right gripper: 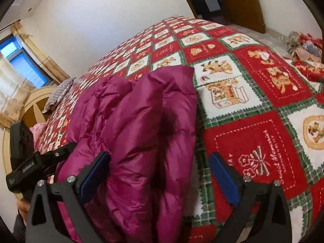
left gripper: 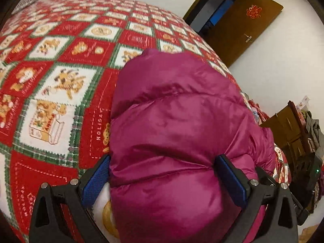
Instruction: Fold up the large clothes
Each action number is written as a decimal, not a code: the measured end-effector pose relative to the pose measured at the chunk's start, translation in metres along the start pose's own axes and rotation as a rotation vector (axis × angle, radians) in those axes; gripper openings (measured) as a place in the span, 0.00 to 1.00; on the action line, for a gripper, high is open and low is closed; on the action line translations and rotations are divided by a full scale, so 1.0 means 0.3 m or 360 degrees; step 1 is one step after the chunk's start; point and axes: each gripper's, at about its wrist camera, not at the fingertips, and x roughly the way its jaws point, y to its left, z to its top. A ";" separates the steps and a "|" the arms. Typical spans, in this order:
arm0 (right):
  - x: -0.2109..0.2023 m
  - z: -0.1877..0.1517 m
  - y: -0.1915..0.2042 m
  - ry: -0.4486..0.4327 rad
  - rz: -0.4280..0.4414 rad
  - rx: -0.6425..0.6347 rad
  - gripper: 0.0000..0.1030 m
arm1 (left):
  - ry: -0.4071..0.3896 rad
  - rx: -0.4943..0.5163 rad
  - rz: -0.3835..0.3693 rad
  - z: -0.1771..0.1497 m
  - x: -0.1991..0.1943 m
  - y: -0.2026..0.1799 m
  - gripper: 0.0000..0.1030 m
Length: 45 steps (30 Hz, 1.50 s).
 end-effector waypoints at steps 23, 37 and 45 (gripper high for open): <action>0.085 -0.010 0.105 0.0063 -0.0174 -0.0338 0.82 | -0.0004 0.0309 0.0234 -0.008 0.073 -0.075 0.96; -0.037 -0.208 0.179 0.0170 0.0129 -0.0196 0.49 | 0.0009 0.0427 0.0155 -0.170 -0.134 -0.015 0.79; -0.016 -0.227 0.161 0.0121 0.0141 -0.0097 0.58 | -0.0032 0.0330 0.0167 -0.199 -0.108 0.019 0.95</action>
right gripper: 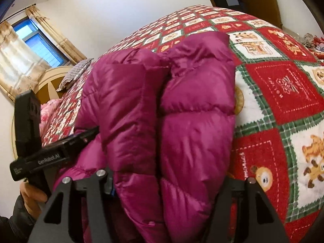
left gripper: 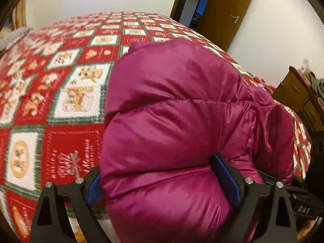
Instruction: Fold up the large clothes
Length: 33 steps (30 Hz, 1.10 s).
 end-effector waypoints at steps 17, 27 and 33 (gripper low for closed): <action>-0.153 -0.132 0.106 -0.0044 -0.0138 0.0023 0.34 | -0.0081 0.0143 0.0036 -0.131 -0.194 -0.126 0.60; -0.334 -0.157 0.112 -0.0173 -0.0168 0.0003 0.32 | -0.0128 0.0208 -0.0030 -0.161 -0.315 -0.252 0.57; -0.426 -0.159 0.101 -0.0248 -0.0213 -0.0008 0.32 | -0.0149 0.0254 -0.0089 -0.158 -0.341 -0.337 0.57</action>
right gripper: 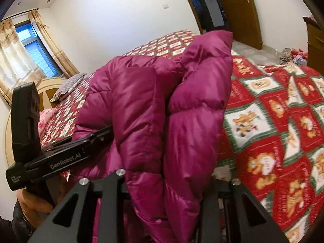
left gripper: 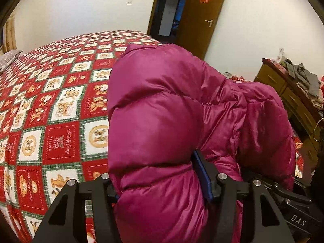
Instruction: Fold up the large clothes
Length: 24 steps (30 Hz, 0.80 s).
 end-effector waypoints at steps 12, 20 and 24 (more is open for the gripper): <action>-0.091 -0.022 -0.084 -0.0027 -0.0150 0.0063 0.31 | 0.0095 0.0101 -0.0128 -0.018 0.065 -0.154 0.57; -0.129 0.108 -0.095 -0.0154 -0.0256 -0.0062 0.31 | 0.0042 0.0101 -0.0152 0.090 0.106 -0.245 0.57; -0.138 0.153 -0.124 -0.0198 -0.0248 -0.0063 0.31 | 0.0013 0.0084 -0.0145 0.130 0.109 -0.261 0.57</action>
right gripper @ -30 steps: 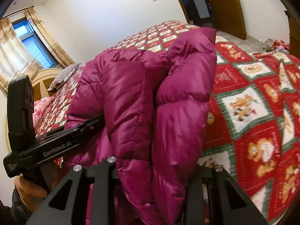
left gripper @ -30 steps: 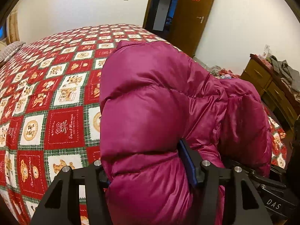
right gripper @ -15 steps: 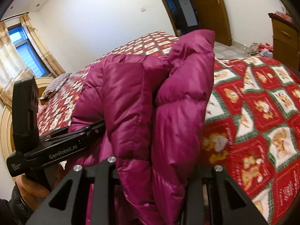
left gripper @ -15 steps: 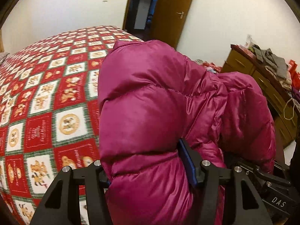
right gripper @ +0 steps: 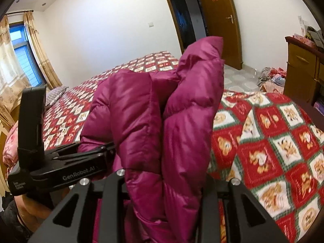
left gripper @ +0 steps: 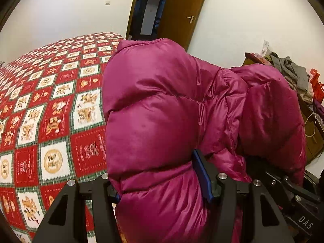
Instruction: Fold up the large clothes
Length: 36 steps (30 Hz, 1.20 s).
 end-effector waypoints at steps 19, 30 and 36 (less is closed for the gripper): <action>0.027 0.054 -0.046 -0.0034 -0.0030 -0.0027 0.31 | 0.0061 0.0013 0.0033 0.079 0.121 -0.054 0.57; 0.175 0.100 -0.210 0.0048 0.0125 0.0273 0.31 | 0.0166 0.0003 0.0150 0.160 0.320 -0.068 0.57; 0.273 0.089 -0.285 0.0167 0.0240 0.0441 0.31 | 0.0248 -0.0041 0.0215 0.158 0.422 -0.027 0.57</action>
